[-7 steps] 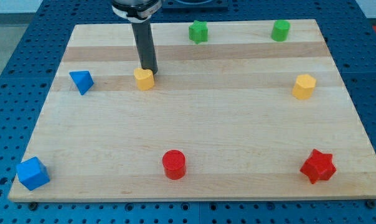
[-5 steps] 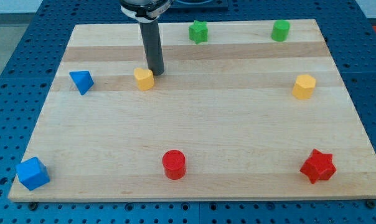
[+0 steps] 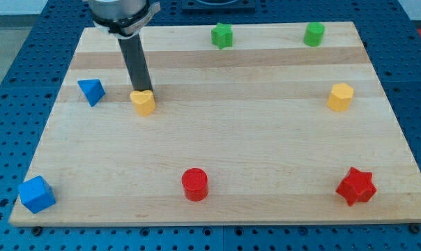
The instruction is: Push the yellow heart to the top right of the blue square
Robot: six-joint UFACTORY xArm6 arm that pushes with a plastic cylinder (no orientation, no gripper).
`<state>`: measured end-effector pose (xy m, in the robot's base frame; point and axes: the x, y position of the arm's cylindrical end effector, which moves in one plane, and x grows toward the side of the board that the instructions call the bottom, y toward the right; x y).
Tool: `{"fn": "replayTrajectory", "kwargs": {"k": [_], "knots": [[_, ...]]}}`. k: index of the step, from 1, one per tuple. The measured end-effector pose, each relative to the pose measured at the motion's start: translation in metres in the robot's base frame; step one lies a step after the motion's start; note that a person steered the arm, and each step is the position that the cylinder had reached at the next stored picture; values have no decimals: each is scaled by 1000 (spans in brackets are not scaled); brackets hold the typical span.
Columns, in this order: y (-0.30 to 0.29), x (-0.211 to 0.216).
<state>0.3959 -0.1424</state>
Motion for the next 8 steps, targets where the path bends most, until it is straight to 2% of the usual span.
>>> {"fn": "replayTrajectory", "kwargs": {"k": [2,4,8], "knots": [[3,43],[50,61],[-11,85]]}}
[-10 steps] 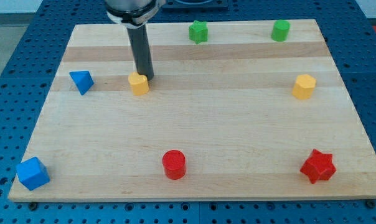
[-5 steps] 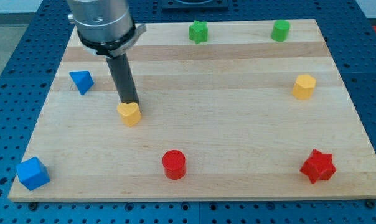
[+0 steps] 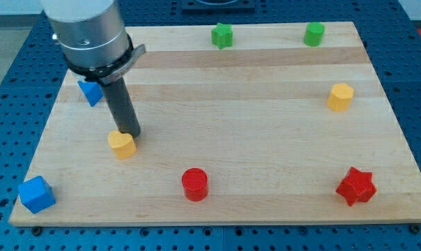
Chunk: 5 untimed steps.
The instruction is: Push the yellow heart to the top right of the blue square
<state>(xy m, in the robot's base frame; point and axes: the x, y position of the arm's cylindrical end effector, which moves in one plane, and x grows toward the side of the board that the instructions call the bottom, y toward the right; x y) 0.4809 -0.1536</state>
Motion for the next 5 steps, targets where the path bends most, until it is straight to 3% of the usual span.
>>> {"fn": "replayTrajectory", "kwargs": {"k": [5], "knots": [[-37,63]]}}
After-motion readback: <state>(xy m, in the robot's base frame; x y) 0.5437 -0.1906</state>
